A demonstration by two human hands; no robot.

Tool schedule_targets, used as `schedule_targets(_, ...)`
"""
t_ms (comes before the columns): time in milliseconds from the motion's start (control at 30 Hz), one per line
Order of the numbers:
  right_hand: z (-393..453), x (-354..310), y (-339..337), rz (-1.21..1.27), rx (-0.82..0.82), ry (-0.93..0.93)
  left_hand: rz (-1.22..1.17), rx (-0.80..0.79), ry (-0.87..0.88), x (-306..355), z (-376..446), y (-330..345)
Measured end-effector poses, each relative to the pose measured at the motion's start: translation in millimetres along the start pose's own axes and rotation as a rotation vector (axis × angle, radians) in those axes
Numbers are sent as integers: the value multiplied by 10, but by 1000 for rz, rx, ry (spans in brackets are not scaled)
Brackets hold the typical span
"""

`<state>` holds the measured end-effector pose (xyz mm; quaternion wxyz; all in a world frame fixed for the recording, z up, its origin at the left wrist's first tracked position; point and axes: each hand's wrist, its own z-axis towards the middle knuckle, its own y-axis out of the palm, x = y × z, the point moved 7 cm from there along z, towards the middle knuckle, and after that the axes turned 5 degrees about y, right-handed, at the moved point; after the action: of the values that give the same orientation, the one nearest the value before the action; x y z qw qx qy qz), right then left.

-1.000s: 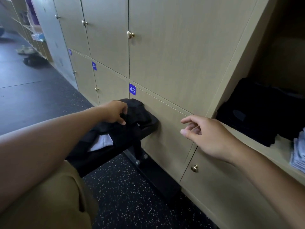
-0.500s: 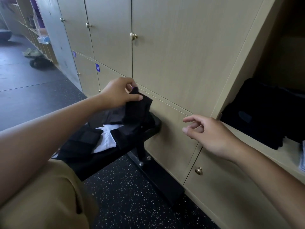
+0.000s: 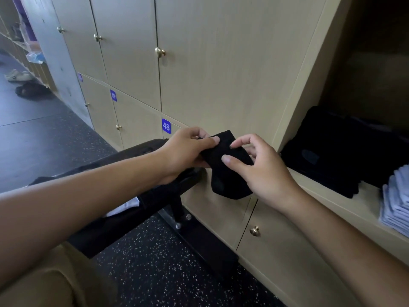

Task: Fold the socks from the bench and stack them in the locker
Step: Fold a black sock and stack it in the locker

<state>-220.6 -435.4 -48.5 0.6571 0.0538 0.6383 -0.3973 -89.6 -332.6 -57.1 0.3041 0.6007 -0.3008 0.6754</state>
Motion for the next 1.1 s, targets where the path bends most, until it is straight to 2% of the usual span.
schedule_targets(167,-10,94,-128,19,65,41,-12,-65,11,49,-98,189)
schedule_targets(333,-112,94,-248,48,2,55,234,-64,96,154,-182,183)
schedule_targets(500,-252,26,-416,146,-14,64,329,-113,123,247,-212,199)
schedule_targets(800,-412,2,-653,219,54,116,163,-232,102,328,-356,582)
schedule_targets(967,-475,17,-821,197,126,110,232,-284,139,381,-397,838)
schedule_targets(1100,-545,12,-946,88,61,89,229,-279,172,408,-402,920)
